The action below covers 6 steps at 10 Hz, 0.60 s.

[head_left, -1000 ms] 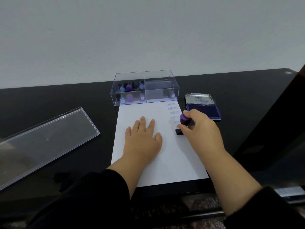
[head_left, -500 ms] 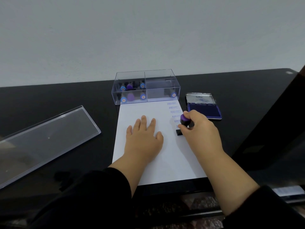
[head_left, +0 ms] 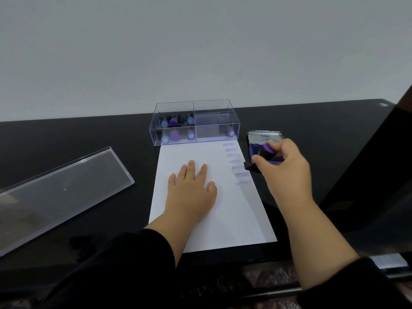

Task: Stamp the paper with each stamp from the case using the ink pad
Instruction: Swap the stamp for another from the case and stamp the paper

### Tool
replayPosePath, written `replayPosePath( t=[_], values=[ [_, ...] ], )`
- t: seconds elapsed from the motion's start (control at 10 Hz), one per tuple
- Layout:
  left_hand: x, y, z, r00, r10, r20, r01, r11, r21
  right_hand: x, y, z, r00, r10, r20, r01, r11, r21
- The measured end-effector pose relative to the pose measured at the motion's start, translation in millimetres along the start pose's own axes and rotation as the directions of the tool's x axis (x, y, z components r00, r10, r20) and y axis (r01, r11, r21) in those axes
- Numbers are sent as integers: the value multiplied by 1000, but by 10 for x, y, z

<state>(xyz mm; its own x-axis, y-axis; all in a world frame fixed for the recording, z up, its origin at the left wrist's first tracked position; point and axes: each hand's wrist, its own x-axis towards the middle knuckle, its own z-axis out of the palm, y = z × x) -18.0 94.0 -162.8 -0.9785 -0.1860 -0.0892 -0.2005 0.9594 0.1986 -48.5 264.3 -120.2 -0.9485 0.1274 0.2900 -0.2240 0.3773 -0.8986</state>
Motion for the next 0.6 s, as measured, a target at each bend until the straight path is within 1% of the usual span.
replayPosePath(
  t=[0.1, 0.2, 0.4, 0.6],
  values=[
    [3, -4, 0, 1000, -2, -2, 2, 1000, 4, 46, -5, -77, 999, 34, -29, -32, 997, 70],
    [2, -4, -5, 1000, -6, 9, 6, 1000, 12, 75, 13, -121, 998, 38, -47, -32, 993, 114],
    [13, 5, -16, 1000, -14, 15, 13, 1000, 17, 126, 10, -156, 996, 63, -64, -51, 984, 171],
    [9, 15, -18, 1000, -16, 13, 16, 1000, 10, 150, -2, -137, 996, 76, -48, -65, 980, 187]
  ],
)
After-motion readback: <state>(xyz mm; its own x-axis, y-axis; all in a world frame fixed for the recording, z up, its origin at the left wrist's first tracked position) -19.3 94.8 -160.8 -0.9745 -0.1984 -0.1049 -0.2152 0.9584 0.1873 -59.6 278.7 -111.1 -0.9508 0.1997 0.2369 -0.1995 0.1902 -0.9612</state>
